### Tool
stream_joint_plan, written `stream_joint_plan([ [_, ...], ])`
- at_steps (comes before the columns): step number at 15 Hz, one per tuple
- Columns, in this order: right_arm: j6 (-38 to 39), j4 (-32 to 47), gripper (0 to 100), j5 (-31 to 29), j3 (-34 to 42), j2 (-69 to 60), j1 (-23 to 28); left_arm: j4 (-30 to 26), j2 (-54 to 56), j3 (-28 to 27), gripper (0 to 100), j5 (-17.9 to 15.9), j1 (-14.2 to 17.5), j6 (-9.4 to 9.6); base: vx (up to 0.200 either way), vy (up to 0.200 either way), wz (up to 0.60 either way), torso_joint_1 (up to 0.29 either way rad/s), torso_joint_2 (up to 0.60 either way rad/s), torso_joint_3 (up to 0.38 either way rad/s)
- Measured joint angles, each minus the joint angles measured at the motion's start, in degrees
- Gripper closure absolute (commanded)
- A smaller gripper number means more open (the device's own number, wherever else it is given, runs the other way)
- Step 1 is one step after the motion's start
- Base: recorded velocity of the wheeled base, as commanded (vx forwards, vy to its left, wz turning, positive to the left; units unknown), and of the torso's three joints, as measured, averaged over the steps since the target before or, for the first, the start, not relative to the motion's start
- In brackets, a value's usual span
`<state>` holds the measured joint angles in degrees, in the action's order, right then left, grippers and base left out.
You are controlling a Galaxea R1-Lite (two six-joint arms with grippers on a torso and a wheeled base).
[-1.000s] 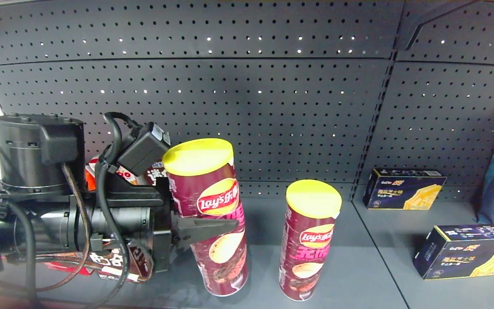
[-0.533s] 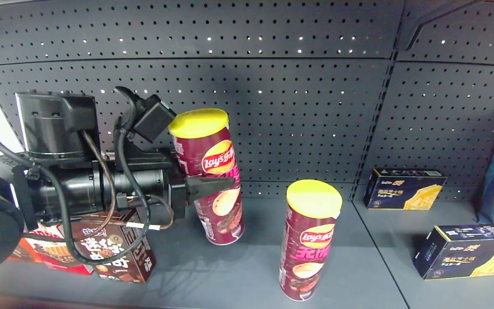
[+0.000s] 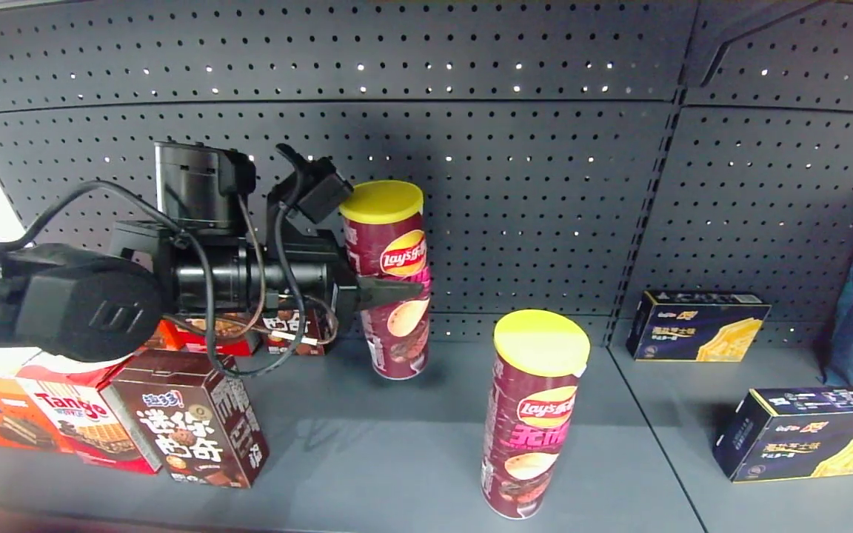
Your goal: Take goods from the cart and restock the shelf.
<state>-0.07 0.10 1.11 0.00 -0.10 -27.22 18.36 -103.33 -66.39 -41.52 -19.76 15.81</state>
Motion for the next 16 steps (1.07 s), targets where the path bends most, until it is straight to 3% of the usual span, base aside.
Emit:
stream_joint_plan([
  [1,0.0,0.0,0,0.0,0.0,0.0,0.0,0.0,-1.7,-1.2,100,-1.5,-0.1,1.49,0.000,0.000,0.00,0.000,0.00,0.000],
  [3,0.0,0.0,0,0.0,0.0,0.0,0.0,0.1,-4.7,-3.5,100,-3.9,-0.7,2.02,0.000,0.000,0.00,0.000,0.00,0.000],
  [7,0.0,0.0,0,0.0,0.0,0.0,0.0,0.3,-11.4,-10.3,100,-5.2,-2.5,2.13,0.000,0.000,0.00,0.000,0.00,0.000],
  [12,0.0,0.0,0,0.0,0.0,0.0,0.0,-0.2,-15.8,-13.0,100,-5.9,-3.4,1.87,0.000,0.000,0.00,0.000,0.00,0.000],
  [16,0.0,0.0,0,0.0,0.0,0.0,0.0,-4.9,-17.7,-16.7,100,-7.2,-3.4,1.65,0.000,0.000,0.00,0.000,0.00,0.000],
])
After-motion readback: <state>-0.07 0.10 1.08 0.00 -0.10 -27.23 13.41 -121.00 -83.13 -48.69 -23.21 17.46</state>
